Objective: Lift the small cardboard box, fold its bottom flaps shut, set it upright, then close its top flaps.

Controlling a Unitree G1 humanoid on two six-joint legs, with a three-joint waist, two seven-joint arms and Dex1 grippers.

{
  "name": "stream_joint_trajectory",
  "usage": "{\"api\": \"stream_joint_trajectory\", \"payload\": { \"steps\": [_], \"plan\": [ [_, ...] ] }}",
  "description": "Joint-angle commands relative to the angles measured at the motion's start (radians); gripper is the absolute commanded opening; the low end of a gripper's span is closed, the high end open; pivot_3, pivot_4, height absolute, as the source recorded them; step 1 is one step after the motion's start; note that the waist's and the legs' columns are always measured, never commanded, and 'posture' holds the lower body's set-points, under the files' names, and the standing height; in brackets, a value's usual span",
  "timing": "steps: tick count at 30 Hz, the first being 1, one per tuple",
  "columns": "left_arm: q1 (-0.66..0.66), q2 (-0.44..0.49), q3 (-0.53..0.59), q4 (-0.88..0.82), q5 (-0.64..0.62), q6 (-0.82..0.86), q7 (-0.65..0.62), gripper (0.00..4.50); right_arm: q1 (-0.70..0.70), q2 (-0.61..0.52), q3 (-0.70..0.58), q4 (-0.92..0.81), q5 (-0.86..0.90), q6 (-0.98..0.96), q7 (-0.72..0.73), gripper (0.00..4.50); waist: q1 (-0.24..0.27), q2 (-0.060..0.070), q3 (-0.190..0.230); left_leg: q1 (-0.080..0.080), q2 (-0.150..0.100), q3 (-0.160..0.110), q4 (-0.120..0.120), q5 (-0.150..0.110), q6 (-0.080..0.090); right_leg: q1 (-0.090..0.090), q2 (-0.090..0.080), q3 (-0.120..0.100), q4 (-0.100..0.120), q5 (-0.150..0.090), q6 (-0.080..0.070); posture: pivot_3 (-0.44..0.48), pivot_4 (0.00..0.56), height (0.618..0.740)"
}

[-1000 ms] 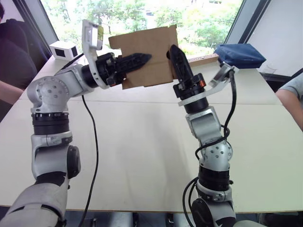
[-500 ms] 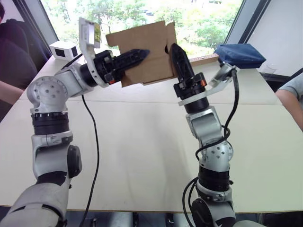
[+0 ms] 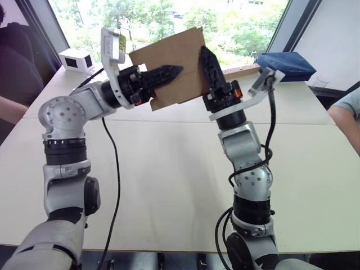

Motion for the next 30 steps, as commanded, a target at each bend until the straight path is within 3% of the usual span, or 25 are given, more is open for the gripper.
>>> {"api": "stream_joint_trajectory", "payload": {
  "steps": [1, 23, 27, 30],
  "plan": [
    [-0.023, -0.008, 0.007, -0.011, -0.006, -0.019, 0.015, 0.0, 0.02, 0.037, 0.073, -0.052, 0.04, 0.036, 0.042, 2.28, 0.0, 0.0, 0.0, 0.0, 0.0, 0.0, 0.0, 0.0, 0.0, 0.0, 0.0, 0.0, 0.0, 0.0, 0.0, 0.0, 0.15, 0.74],
    [-0.031, 0.09, -0.038, 0.02, 0.034, -0.017, -0.11, 0.0, 0.078, -0.065, -0.066, -0.093, 0.169, 0.06, 0.018, 2.28, 0.001, 0.0, 0.0, 0.0, 0.0, 0.0, 0.0, -0.001, 0.002, 0.0, 0.0, 0.0, 0.0, 0.0, 0.0, 0.0, 0.15, 0.74],
    [-0.031, 0.089, -0.033, 0.029, 0.038, -0.02, -0.109, 0.0, 0.08, -0.048, -0.075, -0.097, 0.186, 0.05, 0.0, 1.36, 0.001, 0.0, 0.0, 0.0, 0.0, 0.0, 0.0, -0.001, 0.002, 0.0, 0.0, 0.0, 0.0, 0.0, 0.0, 0.0, 0.15, 0.74],
    [-0.029, 0.088, -0.03, 0.023, 0.035, -0.016, -0.108, 0.0, 0.081, -0.043, -0.077, -0.099, 0.192, 0.045, -0.007, 0.23, 0.001, 0.0, 0.0, 0.0, 0.0, 0.0, 0.0, -0.001, 0.002, 0.0, 0.0, 0.0, 0.0, 0.0, 0.0, 0.0, 0.15, 0.74]
  ]
}}
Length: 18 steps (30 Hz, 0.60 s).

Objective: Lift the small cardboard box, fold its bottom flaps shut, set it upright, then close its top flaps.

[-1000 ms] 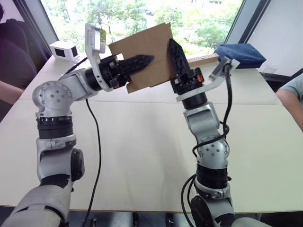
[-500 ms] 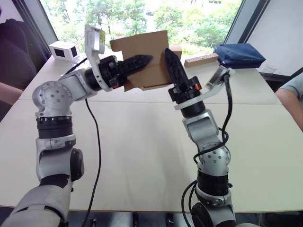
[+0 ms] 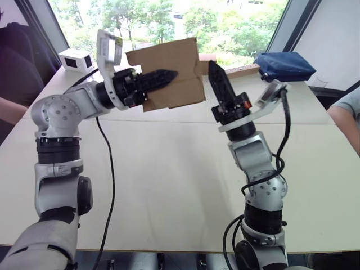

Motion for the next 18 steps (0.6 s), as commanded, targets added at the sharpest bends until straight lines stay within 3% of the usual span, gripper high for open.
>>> {"api": "stream_joint_trajectory", "payload": {
  "steps": [1, 18],
  "plan": [
    [-0.026, 0.009, 0.011, -0.017, -0.007, -0.008, -0.01, 0.0, -0.003, 0.008, -0.004, -0.048, 0.022, -0.016, -0.005, 0.11, 0.0, 0.0, 0.0, 0.0, 0.0, 0.0, 0.0, 0.0, 0.0, 0.0, 0.0, 0.0, 0.0, 0.0, 0.0, 0.0, 0.15, 0.74],
    [-0.024, 0.015, -0.048, -0.023, 0.029, -0.012, -0.061, 0.0, -0.007, -0.148, 0.128, -0.09, -0.082, 0.095, 0.101, 0.11, 0.001, 0.0, 0.0, 0.0, 0.0, 0.0, 0.0, -0.001, 0.001, 0.0, 0.0, 0.0, 0.0, 0.0, 0.0, 0.0, 0.15, 0.74]
  ]
}}
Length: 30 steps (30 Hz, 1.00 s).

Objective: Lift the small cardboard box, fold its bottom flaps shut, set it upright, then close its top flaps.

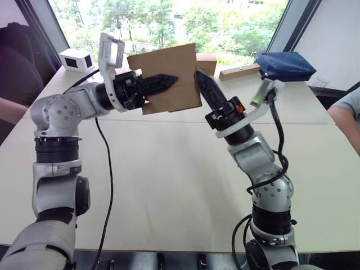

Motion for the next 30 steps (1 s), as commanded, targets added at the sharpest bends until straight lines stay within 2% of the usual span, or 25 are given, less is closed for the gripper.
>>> {"api": "stream_joint_trajectory", "payload": {
  "steps": [1, 6, 10, 15, 19, 22, 25, 27, 28, 30],
  "plan": [
    [-0.024, -0.004, -0.014, -0.021, 0.005, -0.011, -0.018, 0.0, -0.007, -0.016, 0.064, -0.054, -0.029, 0.028, 0.046, 0.11, 0.0, 0.0, 0.0, 0.0, 0.0, 0.0, 0.0, 0.0, 0.0, 0.0, 0.0, 0.0, 0.0, 0.0, 0.0, 0.0, 0.15, 0.74],
    [-0.026, -0.003, -0.013, -0.023, 0.008, 0.003, -0.03, 0.0, 0.013, 0.002, 0.015, -0.06, -0.003, 0.011, 0.027, 0.11, 0.001, 0.0, 0.0, 0.0, 0.0, 0.0, 0.0, 0.0, 0.0, 0.0, 0.0, 0.0, 0.0, 0.0, 0.0, 0.0, 0.15, 0.74],
    [-0.038, 0.015, -0.014, -0.015, 0.019, 0.012, -0.044, 0.0, 0.036, -0.031, -0.045, -0.101, 0.071, 0.024, 0.009, 0.11, 0.002, 0.0, 0.0, 0.0, 0.0, 0.0, 0.0, 0.0, 0.0, 0.0, 0.0, 0.0, 0.0, 0.0, 0.0, 0.0, 0.15, 0.74],
    [-0.061, 0.107, -0.089, -0.049, 0.069, 0.021, -0.117, 0.0, 0.079, -0.122, -0.15, -0.185, 0.25, 0.045, -0.059, 0.11, 0.002, 0.0, 0.0, -0.001, 0.0, 0.0, 0.0, 0.0, 0.0, 0.0, 0.0, 0.0, -0.001, 0.0, 0.0, 0.0, 0.15, 0.74],
    [-0.123, 0.222, -0.26, -0.08, 0.194, -0.01, -0.218, 0.0, 0.15, -0.295, -0.205, -0.23, 0.376, 0.12, -0.072, 0.11, 0.004, 0.0, 0.0, -0.001, 0.0, 0.0, -0.001, 0.0, 0.0, 0.0, 0.0, 0.0, -0.001, 0.0, 0.0, 0.0, 0.15, 0.74],
    [-0.167, 0.283, -0.415, -0.096, 0.341, -0.124, -0.317, 0.0, 0.215, -0.47, -0.22, -0.25, 0.385, 0.205, -0.015, 0.11, 0.007, 0.0, 0.001, -0.001, 0.0, 0.001, -0.001, 0.0, 0.0, 0.0, 0.0, 0.0, -0.002, -0.002, -0.003, 0.0, 0.15, 0.74],
    [-0.241, 0.335, -0.632, -0.095, 0.534, -0.214, -0.434, 0.0, 0.301, -0.655, -0.231, -0.271, 0.327, 0.283, 0.097, 0.11, 0.009, 0.001, 0.001, -0.002, -0.001, 0.001, -0.001, 0.0, 0.001, 0.0, 0.0, 0.001, -0.005, -0.002, -0.004, 0.0, 0.15, 0.74],
    [-0.306, 0.334, -0.77, -0.104, 0.654, -0.246, -0.492, 0.0, 0.342, -0.765, -0.234, -0.279, 0.264, 0.31, 0.185, 0.11, 0.01, 0.001, 0.001, -0.003, -0.001, 0.001, -0.001, -0.001, 0.001, -0.001, 0.0, 0.0, -0.006, -0.003, -0.004, 0.0, 0.15, 0.74],
    [-0.325, 0.328, -0.812, -0.106, 0.698, -0.255, -0.504, 0.0, 0.35, -0.794, -0.23, -0.28, 0.241, 0.314, 0.212, 0.11, 0.011, 0.001, 0.001, -0.005, -0.001, 0.001, 0.0, -0.001, 0.002, -0.002, 0.0, 0.0, -0.006, -0.003, -0.004, 0.0, 0.15, 0.74],
    [-0.354, 0.31, -0.901, -0.123, 0.804, -0.303, -0.52, 0.0, 0.386, -0.912, -0.163, -0.317, 0.09, 0.323, 0.301, 0.11, 0.011, 0.001, 0.001, -0.009, -0.002, 0.001, 0.002, -0.001, 0.002, -0.005, 0.001, 0.001, -0.006, -0.002, -0.004, 0.0, 0.15, 0.74]
  ]
}}
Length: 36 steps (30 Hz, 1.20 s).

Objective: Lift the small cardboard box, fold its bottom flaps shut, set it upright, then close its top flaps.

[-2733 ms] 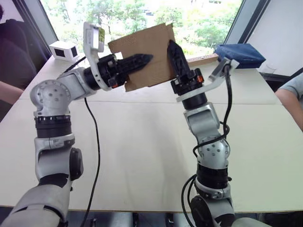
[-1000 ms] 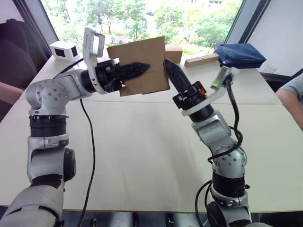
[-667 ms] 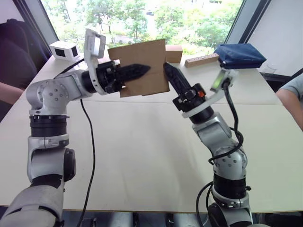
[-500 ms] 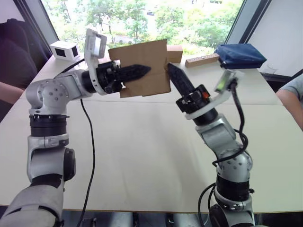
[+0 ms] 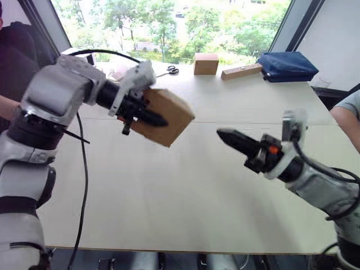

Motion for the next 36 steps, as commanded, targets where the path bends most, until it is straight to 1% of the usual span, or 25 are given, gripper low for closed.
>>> {"api": "stream_joint_trajectory", "payload": {
  "steps": [1, 2, 3, 5, 10, 14, 17, 20, 27, 30, 32, 33, 36],
  "plan": [
    [-0.066, -0.017, -0.123, -0.039, 0.178, -0.088, -0.049, 0.0, 0.039, -0.156, 0.078, -0.087, -0.227, 0.006, 0.149, 0.11, 0.001, 0.002, 0.0, 0.0, 0.001, 0.0, 0.002, -0.001, 0.001, 0.0, 0.001, 0.001, 0.0, 0.0, 0.0, 0.0, 0.15, 0.74],
    [-0.08, -0.029, -0.155, -0.052, 0.201, -0.079, -0.066, 0.0, 0.06, -0.212, 0.118, -0.106, -0.31, 0.0, 0.184, 0.11, 0.002, 0.001, 0.0, -0.001, 0.0, 0.0, 0.003, -0.001, 0.002, -0.001, 0.001, 0.001, 0.001, 0.0, 0.0, 0.0, 0.15, 0.74],
    [-0.088, -0.041, -0.181, -0.069, 0.221, -0.071, -0.077, 0.0, 0.082, -0.243, 0.135, -0.113, -0.363, -0.013, 0.203, 0.11, 0.004, 0.001, 0.0, -0.002, 0.001, 0.0, 0.003, -0.001, 0.002, -0.001, 0.002, 0.001, 0.0, 0.0, 0.0, 0.0, 0.15, 0.74],
    [-0.094, -0.049, -0.212, -0.084, 0.243, -0.073, -0.085, 0.0, 0.095, -0.26, 0.159, -0.116, -0.426, -0.032, 0.219, 0.11, 0.007, 0.0, 0.001, -0.002, 0.001, 0.0, 0.003, -0.002, 0.003, -0.002, 0.003, 0.001, 0.0, 0.0, 0.0, 0.0, 0.15, 0.74],
    [-0.113, -0.103, -0.304, -0.1, 0.301, -0.012, -0.085, 0.0, 0.092, -0.221, 0.183, -0.127, -0.503, -0.035, 0.211, 0.11, 0.018, 0.0, 0.001, -0.002, 0.001, 0.0, 0.004, -0.001, 0.003, -0.002, 0.003, 0.002, 0.001, 0.0, 0.001, 0.0, 0.15, 0.74],
    [-0.1, -0.174, -0.315, -0.115, 0.334, 0.057, -0.077, 0.0, 0.059, -0.168, 0.207, -0.15, -0.516, -0.001, 0.162, 0.11, 0.019, 0.0, 0.001, -0.002, 0.001, 0.0, 0.005, -0.001, 0.003, -0.002, 0.003, 0.002, 0.002, 0.001, 0.002, 0.0, 0.15, 0.74],
    [-0.093, -0.207, -0.353, -0.174, 0.314, 0.16, -0.082, 0.0, 0.04, -0.144, 0.208, -0.153, -0.527, 0.024, 0.143, 0.11, 0.018, 0.0, 0.001, -0.002, 0.001, 0.0, 0.005, -0.001, 0.003, -0.002, 0.003, 0.002, 0.001, 0.001, 0.003, 0.0, 0.15, 0.74],
    [-0.086, -0.247, -0.347, -0.172, 0.315, 0.206, -0.061, 0.0, 0.019, -0.128, 0.207, -0.144, -0.539, 0.044, 0.131, 0.11, 0.018, 0.0, 0.001, -0.002, 0.001, -0.001, 0.005, -0.001, 0.003, -0.002, 0.003, 0.002, 0.002, 0.001, 0.004, 0.0, 0.15, 0.74],
    [-0.071, -0.24, -0.369, -0.215, 0.302, 0.256, -0.054, 0.0, -0.007, -0.101, 0.211, -0.132, -0.558, 0.075, 0.129, 0.11, 0.018, 0.0, 0.001, -0.002, 0.001, -0.001, 0.005, -0.001, 0.003, -0.002, 0.003, 0.002, 0.004, 0.001, 0.004, 0.0, 0.15, 0.74],
    [-0.072, -0.251, -0.376, -0.212, 0.296, 0.277, -0.042, 0.78, 0.001, -0.093, 0.204, -0.127, -0.572, 0.074, 0.134, 0.0, 0.019, 0.0, 0.001, -0.002, 0.001, -0.001, 0.005, -0.001, 0.003, -0.002, 0.003, 0.002, 0.004, 0.001, 0.004, 0.0, 0.15, 0.74],
    [-0.074, -0.253, -0.375, -0.216, 0.291, 0.279, -0.039, 1.46, 0.011, -0.093, 0.201, -0.123, -0.587, 0.066, 0.14, 0.0, 0.019, 0.0, 0.001, -0.002, 0.001, -0.001, 0.005, -0.001, 0.003, -0.002, 0.003, 0.002, 0.004, 0.001, 0.004, 0.0, 0.15, 0.74],
    [-0.08, -0.257, -0.372, -0.217, 0.284, 0.289, -0.041, 1.72, 0.018, -0.093, 0.199, -0.12, -0.594, 0.062, 0.145, 0.0, 0.019, 0.0, 0.001, -0.002, 0.001, -0.001, 0.006, -0.001, 0.003, -0.002, 0.003, 0.002, 0.004, 0.001, 0.004, 0.0, 0.15, 0.74],
    [-0.111, -0.27, -0.35, -0.203, 0.254, 0.328, -0.047, 2.77, 0.031, -0.091, 0.193, -0.112, -0.61, 0.053, 0.161, 0.0, 0.019, 0.0, 0.001, -0.002, 0.001, -0.001, 0.006, -0.001, 0.003, -0.002, 0.003, 0.002, 0.004, 0.002, 0.005, 0.0, 0.15, 0.74]
  ]
}}
